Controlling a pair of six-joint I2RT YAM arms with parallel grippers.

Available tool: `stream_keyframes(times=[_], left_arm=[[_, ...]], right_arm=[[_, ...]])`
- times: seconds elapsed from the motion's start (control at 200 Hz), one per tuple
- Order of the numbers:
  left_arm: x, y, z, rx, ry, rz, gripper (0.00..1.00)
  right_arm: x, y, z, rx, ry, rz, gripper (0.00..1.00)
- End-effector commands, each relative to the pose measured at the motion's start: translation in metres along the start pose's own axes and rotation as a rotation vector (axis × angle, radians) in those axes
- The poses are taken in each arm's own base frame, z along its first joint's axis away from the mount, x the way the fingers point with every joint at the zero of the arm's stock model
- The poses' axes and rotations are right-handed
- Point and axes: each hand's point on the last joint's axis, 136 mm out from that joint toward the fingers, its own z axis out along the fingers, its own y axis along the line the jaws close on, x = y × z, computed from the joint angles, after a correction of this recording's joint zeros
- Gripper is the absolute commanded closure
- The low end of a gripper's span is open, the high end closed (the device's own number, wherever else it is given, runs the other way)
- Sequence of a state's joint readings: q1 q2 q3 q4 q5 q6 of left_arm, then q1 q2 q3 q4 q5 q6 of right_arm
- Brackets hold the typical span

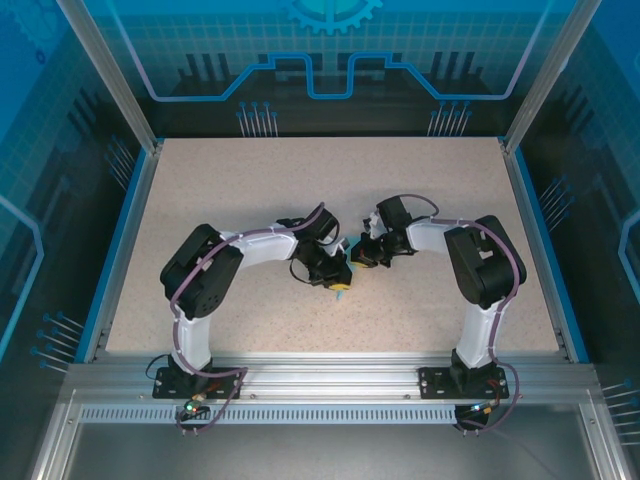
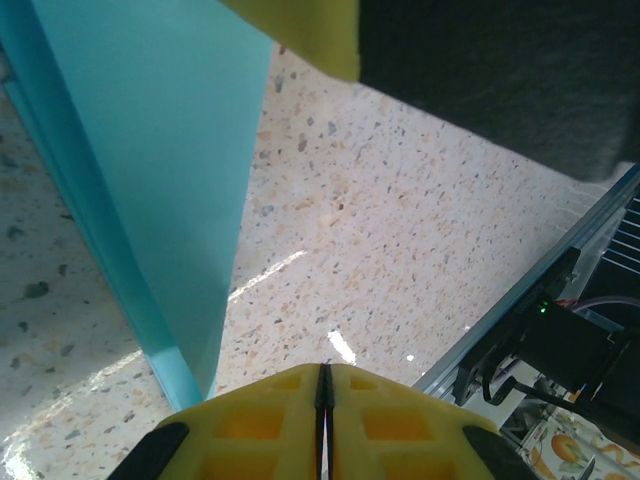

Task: Fold a paper plane with a square sheet of paper (fold left side to right side)
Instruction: Fold the wing for the fifth time at the center of the table.

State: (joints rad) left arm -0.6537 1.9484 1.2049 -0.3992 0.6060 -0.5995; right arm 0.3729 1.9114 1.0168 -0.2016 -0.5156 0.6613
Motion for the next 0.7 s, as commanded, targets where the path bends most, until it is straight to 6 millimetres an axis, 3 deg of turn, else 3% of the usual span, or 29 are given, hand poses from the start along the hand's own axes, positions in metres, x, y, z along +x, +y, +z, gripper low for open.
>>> stream_keyframes(times=[0.0,0.695], left_arm=[[0.011,0.013,0.007,-0.025,0.047,-0.02,0.87],[0.014,0.03,0.012,-0.062,0.035,-0.037,0.88]], right_arm=[[0.018,-0.038,0.012,0.142,0.056,0.055,0.96],[0.021,-0.044,0.012,0.172,0.072,0.056,0.96]])
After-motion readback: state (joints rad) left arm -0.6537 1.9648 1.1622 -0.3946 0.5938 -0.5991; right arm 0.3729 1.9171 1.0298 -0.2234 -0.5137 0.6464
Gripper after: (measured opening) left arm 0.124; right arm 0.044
